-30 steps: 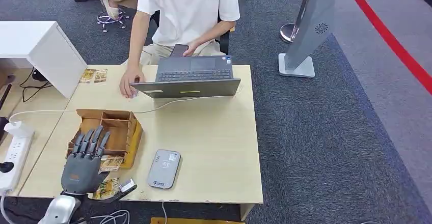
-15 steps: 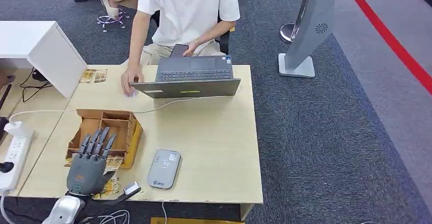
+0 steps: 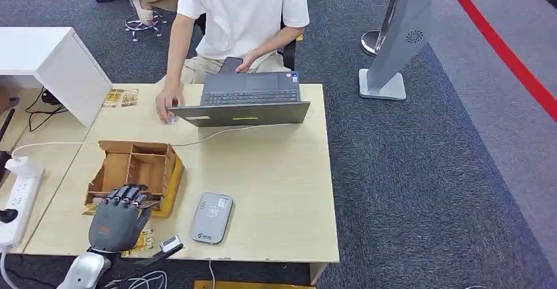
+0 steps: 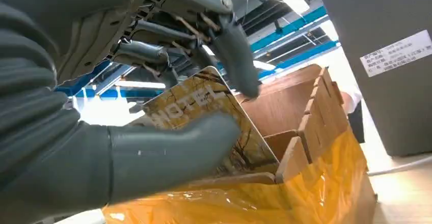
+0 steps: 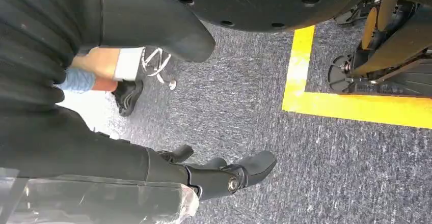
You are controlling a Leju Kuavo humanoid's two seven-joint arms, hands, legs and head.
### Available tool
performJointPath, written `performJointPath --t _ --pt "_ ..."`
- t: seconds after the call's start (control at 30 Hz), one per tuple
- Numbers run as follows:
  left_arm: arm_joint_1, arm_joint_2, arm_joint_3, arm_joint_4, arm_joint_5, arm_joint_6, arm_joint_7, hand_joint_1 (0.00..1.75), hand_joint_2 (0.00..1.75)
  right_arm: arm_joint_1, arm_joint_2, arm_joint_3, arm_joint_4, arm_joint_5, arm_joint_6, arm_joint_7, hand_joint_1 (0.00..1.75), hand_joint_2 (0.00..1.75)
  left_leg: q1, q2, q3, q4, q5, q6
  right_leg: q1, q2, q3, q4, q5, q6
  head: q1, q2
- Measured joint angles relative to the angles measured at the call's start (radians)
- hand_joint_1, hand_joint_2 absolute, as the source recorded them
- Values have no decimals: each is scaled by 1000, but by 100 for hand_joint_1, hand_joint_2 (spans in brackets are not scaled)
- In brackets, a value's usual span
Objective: Pass the card to the sensor for recognition and then transmit it.
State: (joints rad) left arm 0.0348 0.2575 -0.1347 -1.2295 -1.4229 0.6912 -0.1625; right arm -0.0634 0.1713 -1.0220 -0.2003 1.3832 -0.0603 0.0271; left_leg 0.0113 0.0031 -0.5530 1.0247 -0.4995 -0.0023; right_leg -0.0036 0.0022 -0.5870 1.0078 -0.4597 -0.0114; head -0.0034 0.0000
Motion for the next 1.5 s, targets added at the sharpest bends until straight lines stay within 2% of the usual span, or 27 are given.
performJointPath --t 0.47,0.7,0.83,1.0,1.13,1.27,1.37,1.5 --pt "-18 -10 0 17 2 0 -20 175 175 0 -3 0 0 -6 2 4 0 175 0 0 0 0 0 0 0 0 0 0 0 0 0 0" --pt "-16 -17 0 -16 -18 0 -15 175 175 0 -5 0 0 -8 0 9 0 175 0 0 0 0 0 0 0 0 0 0 0 0 0 0" --pt "-20 -17 -28 -63 -7 1 13 175 175 0 -5 0 0 -13 -1 11 0 175 0 0 0 0 0 0 0 0 0 0 0 0 0 0" --pt "-50 8 -114 -149 33 -24 78 175 175 1 -6 -3 0 -30 -1 12 0 175 0 0 0 0 1 1 0 0 0 0 1 0 0 0" --pt "-123 45 -190 -264 79 -112 111 175 175 1 -8 -6 0 -36 -1 12 0 175 0 0 0 0 2 0 0 -1 0 0 1 0 0 0" --pt "-230 68 -220 -332 115 -151 130 175 175 1 -10 -8 0 -33 1 7 0 175 0 -1 0 1 3 -1 0 -1 0 0 2 -1 0 0" --pt "-375 83 -222 -319 126 -210 141 175 175 0 -11 -8 0 -22 5 -3 0 175 0 -2 -2 1 6 0 0 -2 -1 0 5 0 0 0" --pt "-565 93 -218 -196 88 -233 138 175 175 -2 -11 -8 0 -11 13 -11 0 175 0 -2 -2 1 8 -1 0 -2 -1 1 7 -2 0 0"
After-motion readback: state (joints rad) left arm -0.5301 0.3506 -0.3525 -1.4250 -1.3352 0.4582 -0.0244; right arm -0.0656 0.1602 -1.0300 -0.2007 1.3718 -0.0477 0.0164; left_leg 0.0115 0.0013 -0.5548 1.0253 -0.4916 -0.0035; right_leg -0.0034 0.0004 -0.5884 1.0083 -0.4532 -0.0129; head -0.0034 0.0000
